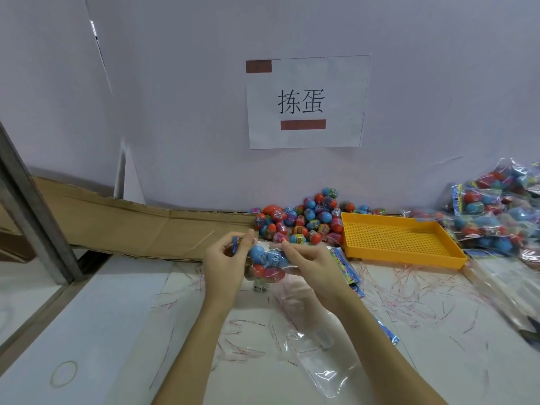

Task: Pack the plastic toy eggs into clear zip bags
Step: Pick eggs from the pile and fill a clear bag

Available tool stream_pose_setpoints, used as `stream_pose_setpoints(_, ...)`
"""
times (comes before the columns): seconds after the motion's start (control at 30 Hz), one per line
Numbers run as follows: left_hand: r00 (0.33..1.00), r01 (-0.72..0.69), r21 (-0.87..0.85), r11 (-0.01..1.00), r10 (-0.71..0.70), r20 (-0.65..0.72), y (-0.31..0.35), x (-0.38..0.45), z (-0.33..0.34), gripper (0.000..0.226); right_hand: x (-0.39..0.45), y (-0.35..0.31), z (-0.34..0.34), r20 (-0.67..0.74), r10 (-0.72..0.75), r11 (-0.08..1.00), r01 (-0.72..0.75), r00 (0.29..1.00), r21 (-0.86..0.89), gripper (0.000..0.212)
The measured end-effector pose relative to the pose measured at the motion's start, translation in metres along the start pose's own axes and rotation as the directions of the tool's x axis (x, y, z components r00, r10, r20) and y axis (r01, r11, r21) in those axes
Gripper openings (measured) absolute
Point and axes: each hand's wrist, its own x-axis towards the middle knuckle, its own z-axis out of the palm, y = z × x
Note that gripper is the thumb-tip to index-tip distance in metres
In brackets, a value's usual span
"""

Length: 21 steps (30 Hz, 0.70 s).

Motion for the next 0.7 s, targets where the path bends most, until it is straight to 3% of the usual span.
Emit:
stream_pose_setpoints(0.13, 0.982, -0.172, 0.12, 0.978, 0.179, -0.058, 0.003, -0.002, -0.001, 0.017, 0.001, 0.0, 0.007, -0.012, 0.002, 0.994, -0.001, 1.0, 0.109, 0.034)
stream_pose_setpoints(0.27, 0.944, -0.284, 0.225, 0.932, 0.313, -0.106, -0.002, -0.004, -0.001, 0.031, -0.001, -0.004, 0.006, 0.016, 0.067, 0.986, -0.069, 0.998, 0.152, 0.032)
stream_pose_setpoints(0.43, 0.904, -0.406, 0.32, 0.856, 0.428, 0.002, -0.005, 0.001, -0.01, 0.031, -0.003, -0.006, 0.0, 0.059, 0.072, 0.988, -0.08, 0.996, 0.133, 0.036)
stream_pose_setpoints(0.57, 0.936, -0.331, 0.269, 0.905, 0.351, -0.029, -0.005, -0.001, -0.004, 0.032, -0.001, -0.004, 0.005, 0.075, 0.09, 0.978, -0.102, 0.993, 0.18, 0.043)
stream_pose_setpoints(0.7, 0.97, -0.187, 0.2, 0.962, 0.213, -0.114, -0.005, -0.001, -0.002, 0.037, -0.002, -0.002, 0.002, 0.26, 0.167, 0.974, -0.201, 0.951, 0.108, 0.04)
